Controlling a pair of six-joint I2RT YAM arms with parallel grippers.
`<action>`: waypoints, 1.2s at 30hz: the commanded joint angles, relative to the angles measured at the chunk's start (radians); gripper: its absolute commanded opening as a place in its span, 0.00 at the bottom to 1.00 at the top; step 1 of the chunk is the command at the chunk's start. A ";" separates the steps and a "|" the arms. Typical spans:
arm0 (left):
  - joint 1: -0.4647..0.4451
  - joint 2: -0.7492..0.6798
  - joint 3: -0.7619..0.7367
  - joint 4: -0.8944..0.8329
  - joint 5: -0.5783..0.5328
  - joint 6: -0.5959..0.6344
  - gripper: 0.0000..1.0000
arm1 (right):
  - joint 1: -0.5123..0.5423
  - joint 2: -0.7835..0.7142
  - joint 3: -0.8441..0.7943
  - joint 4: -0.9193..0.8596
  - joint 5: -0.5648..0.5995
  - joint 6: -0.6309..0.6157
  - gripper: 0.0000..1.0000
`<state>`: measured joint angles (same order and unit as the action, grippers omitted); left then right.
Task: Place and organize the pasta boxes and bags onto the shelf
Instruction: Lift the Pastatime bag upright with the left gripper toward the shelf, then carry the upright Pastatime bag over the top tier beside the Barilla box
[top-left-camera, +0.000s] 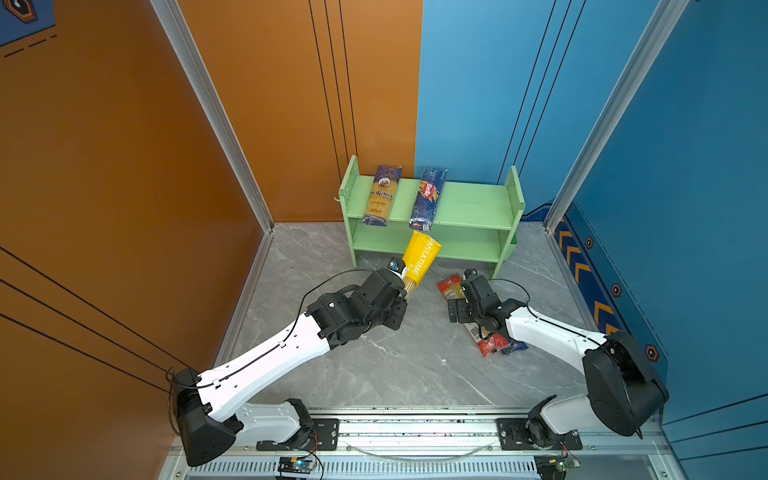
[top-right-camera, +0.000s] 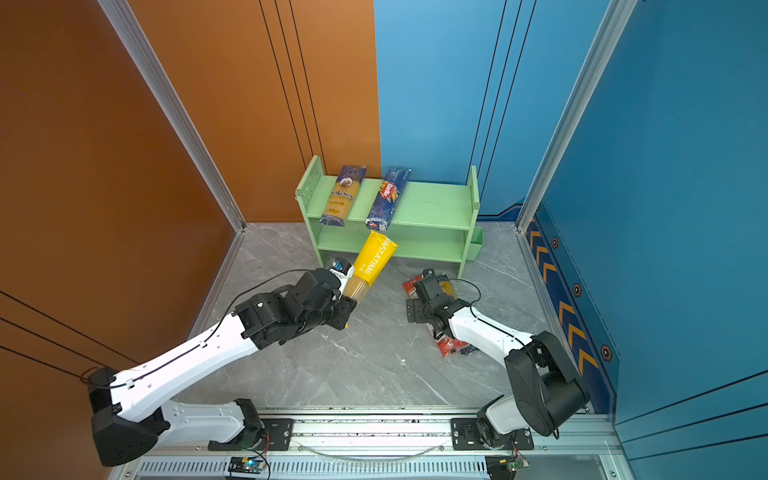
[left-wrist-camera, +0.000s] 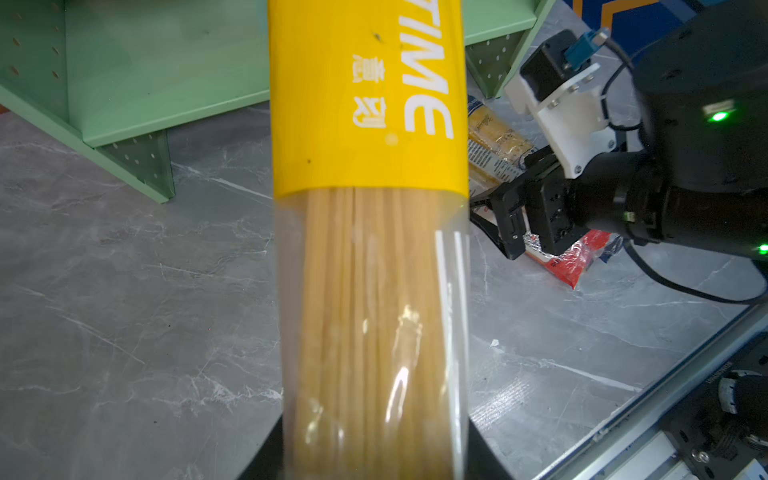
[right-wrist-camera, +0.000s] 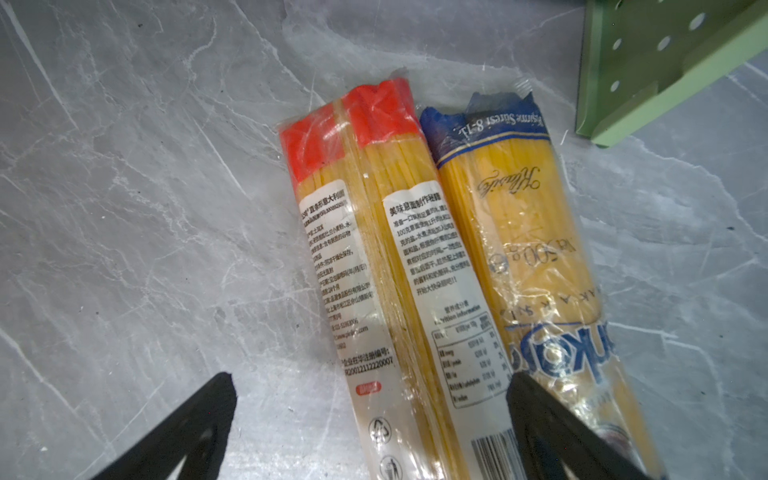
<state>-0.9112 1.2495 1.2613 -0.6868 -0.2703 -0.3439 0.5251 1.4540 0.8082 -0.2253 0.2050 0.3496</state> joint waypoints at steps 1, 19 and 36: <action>-0.013 -0.014 0.095 0.101 -0.066 0.035 0.00 | -0.009 -0.027 -0.018 -0.029 -0.001 0.019 1.00; -0.034 0.192 0.418 0.191 -0.043 0.098 0.00 | -0.033 -0.082 -0.070 -0.013 -0.040 0.020 1.00; -0.016 0.669 1.013 0.233 -0.195 0.101 0.00 | 0.002 -0.137 -0.138 0.024 -0.047 0.056 1.00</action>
<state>-0.9356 1.9007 2.1384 -0.5961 -0.3901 -0.2504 0.5171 1.3403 0.6914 -0.2153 0.1566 0.3798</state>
